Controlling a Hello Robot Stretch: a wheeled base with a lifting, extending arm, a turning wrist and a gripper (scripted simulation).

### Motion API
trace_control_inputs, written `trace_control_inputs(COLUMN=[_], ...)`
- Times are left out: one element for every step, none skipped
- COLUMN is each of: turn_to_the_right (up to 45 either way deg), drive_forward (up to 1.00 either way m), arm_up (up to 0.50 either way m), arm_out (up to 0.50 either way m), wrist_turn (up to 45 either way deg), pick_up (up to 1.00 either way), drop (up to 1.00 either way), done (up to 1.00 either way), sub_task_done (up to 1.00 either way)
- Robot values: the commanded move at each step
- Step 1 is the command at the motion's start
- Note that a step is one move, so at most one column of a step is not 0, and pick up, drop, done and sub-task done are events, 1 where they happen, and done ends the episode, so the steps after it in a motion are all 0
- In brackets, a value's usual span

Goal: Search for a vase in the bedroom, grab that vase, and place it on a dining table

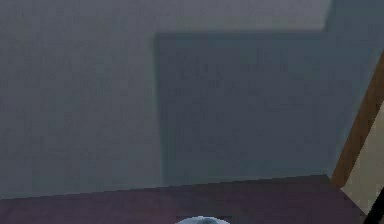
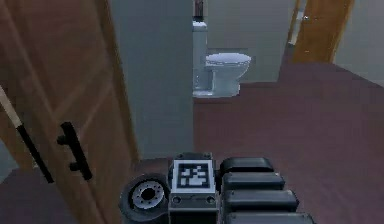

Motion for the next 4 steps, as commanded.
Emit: trace_control_inputs(turn_to_the_right=[6.0, 0.0, 27.0, 0.0], drive_forward=[0.00, 0.60, 0.00, 0.55], arm_up=[0.00, 0.00, 0.00, 0.00], arm_out=[0.00, 0.00, 0.00, 0.00], wrist_turn=[0.0, 0.0, 0.0, 0.0], pick_up=[0.00, 0.00, 0.00, 0.00], drop=[0.00, 0.00, 0.00, 0.00], done=[0.00, 0.00, 0.00, 0.00], sub_task_done=[0.00, 0.00, 0.00, 0.00])
